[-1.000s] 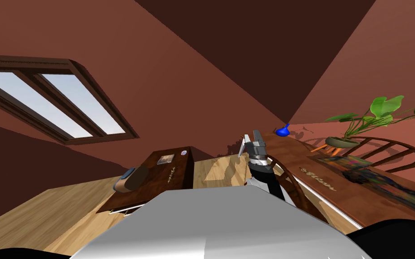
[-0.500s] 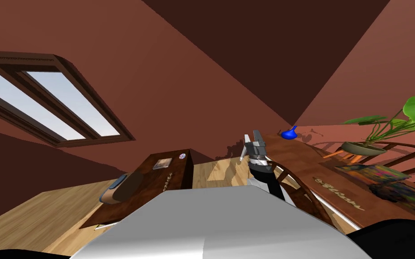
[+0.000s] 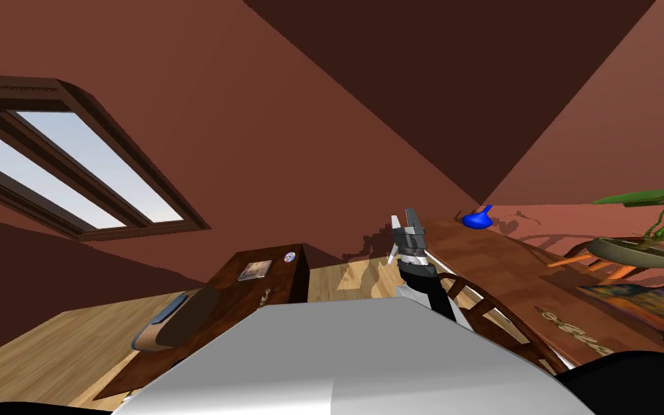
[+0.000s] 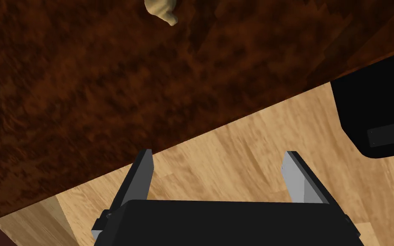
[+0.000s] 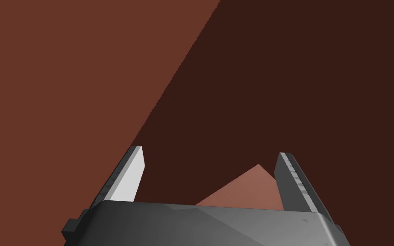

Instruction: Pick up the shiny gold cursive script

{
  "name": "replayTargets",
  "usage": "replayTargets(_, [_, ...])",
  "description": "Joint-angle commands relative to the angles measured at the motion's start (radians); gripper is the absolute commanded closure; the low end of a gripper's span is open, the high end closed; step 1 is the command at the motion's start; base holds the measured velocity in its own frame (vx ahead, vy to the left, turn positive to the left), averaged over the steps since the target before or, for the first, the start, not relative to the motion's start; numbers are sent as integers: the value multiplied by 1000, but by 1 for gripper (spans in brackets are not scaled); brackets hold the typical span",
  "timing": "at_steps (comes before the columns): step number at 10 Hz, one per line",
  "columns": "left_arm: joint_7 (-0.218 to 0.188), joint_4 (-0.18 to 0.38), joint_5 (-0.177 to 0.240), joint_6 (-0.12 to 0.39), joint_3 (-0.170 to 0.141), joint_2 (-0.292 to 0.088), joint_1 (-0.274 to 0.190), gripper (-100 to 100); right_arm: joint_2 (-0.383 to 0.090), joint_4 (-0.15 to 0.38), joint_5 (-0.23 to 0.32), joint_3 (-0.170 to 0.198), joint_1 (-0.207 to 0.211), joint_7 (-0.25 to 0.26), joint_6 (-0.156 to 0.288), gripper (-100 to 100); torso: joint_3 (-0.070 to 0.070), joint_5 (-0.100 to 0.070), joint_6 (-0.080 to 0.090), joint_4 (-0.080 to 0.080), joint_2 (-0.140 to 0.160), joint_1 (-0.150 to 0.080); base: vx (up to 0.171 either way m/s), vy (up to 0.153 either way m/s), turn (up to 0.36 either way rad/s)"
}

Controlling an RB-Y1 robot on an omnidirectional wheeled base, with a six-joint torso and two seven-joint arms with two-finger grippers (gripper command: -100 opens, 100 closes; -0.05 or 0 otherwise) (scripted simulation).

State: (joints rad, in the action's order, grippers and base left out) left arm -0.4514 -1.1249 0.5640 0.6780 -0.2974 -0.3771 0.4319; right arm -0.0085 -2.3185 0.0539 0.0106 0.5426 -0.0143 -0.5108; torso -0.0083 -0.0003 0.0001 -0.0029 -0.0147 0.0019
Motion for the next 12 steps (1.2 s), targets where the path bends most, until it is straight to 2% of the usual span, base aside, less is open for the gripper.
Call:
replayTargets(1, [-5,24,15,34,-9,-7,-10,-100,0,0,0,0,0,0,0,0,0,0,0,0,0,0,197,12,15])
replayTargets(2, [-15,53,35,70,-24,-17,-25,-100,0,0,0,0,0,0,0,0,1,0,0,0,2,0,140,-14,23])
replayTargets(6, [-46,143,102,186,-68,-45,-78,-100,0,0,0,0,0,0,0,0,-1,0,0,-1,-2,-1,254,1,43])
replayTargets(9, [-63,186,138,245,-89,-56,-109,-100,0,0,0,0,0,0,0,0,1,0,0,0,3,0,199,15,24])
replayTargets(10, [-59,174,129,231,-84,-53,-100,-100,0,0,0,0,0,0,0,0,1,0,0,0,3,2,93,27,-1])
replayTargets(11, [-60,175,131,235,-85,-53,-101,0,0,0,0,0,0,0,0,0,4,1,0,1,8,2,17,4,-2])
replayTargets(12, [-51,207,117,200,-79,-32,-115,-100,0,0,0,0,-1,0,0,0,7,0,0,2,13,0,17,33,43])
